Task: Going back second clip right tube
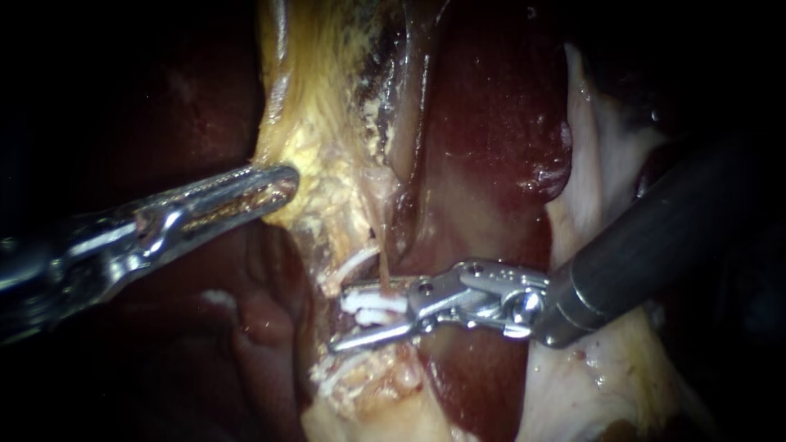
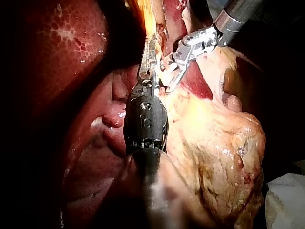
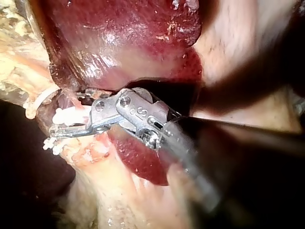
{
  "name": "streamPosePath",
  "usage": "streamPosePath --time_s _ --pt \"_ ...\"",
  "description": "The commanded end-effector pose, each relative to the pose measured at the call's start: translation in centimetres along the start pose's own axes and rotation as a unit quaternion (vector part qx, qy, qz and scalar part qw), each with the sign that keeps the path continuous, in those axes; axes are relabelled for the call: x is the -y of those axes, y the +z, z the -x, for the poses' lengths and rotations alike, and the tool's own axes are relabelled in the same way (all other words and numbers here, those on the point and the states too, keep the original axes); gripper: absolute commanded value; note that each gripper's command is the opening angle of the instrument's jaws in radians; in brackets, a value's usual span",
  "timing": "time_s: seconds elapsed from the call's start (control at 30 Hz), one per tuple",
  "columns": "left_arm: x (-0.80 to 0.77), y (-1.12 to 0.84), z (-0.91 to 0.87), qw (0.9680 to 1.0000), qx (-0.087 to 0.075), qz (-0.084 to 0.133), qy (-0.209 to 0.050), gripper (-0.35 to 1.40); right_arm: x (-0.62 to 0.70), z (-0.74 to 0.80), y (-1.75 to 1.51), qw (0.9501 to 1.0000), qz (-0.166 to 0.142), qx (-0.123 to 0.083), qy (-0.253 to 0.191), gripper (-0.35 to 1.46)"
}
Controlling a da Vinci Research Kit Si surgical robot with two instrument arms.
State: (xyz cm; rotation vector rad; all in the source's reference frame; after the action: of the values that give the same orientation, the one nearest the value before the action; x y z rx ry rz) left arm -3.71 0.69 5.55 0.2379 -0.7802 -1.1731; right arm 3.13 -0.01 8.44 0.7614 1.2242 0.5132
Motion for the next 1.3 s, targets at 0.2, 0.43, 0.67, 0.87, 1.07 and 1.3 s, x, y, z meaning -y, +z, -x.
streamPosePath --time_s 0.2,0.43,0.67,0.87,1.07,1.3 --pt "0.00 -0.01 0.00 1.0000 0.000 -0.001 0.001 -0.35 0.13 -0.25 -0.52 0.9978 -0.010 0.000 -0.065 0.60" --pt "-0.01 -0.01 0.00 1.0000 0.000 -0.001 0.001 -0.35 0.31 -0.52 -0.99 0.9899 -0.015 -0.001 -0.141 0.60" --pt "-0.01 -0.01 0.00 1.0000 0.000 -0.001 0.001 -0.35 0.37 -0.68 -1.30 0.9813 -0.005 -0.002 -0.193 0.60" --pt "-0.02 0.00 0.00 1.0000 0.000 -0.001 0.001 -0.35 0.46 -0.91 -1.51 0.9743 0.000 -0.003 -0.225 0.60" --pt "-0.07 0.09 -0.06 1.0000 0.000 0.000 0.002 -0.35 0.55 -1.09 -1.66 0.9710 0.005 -0.003 -0.239 0.60" --pt "-0.18 0.36 -0.23 0.9999 -0.011 -0.010 0.008 -0.35 0.58 -1.10 -1.68 0.9710 0.004 -0.003 -0.239 0.60"
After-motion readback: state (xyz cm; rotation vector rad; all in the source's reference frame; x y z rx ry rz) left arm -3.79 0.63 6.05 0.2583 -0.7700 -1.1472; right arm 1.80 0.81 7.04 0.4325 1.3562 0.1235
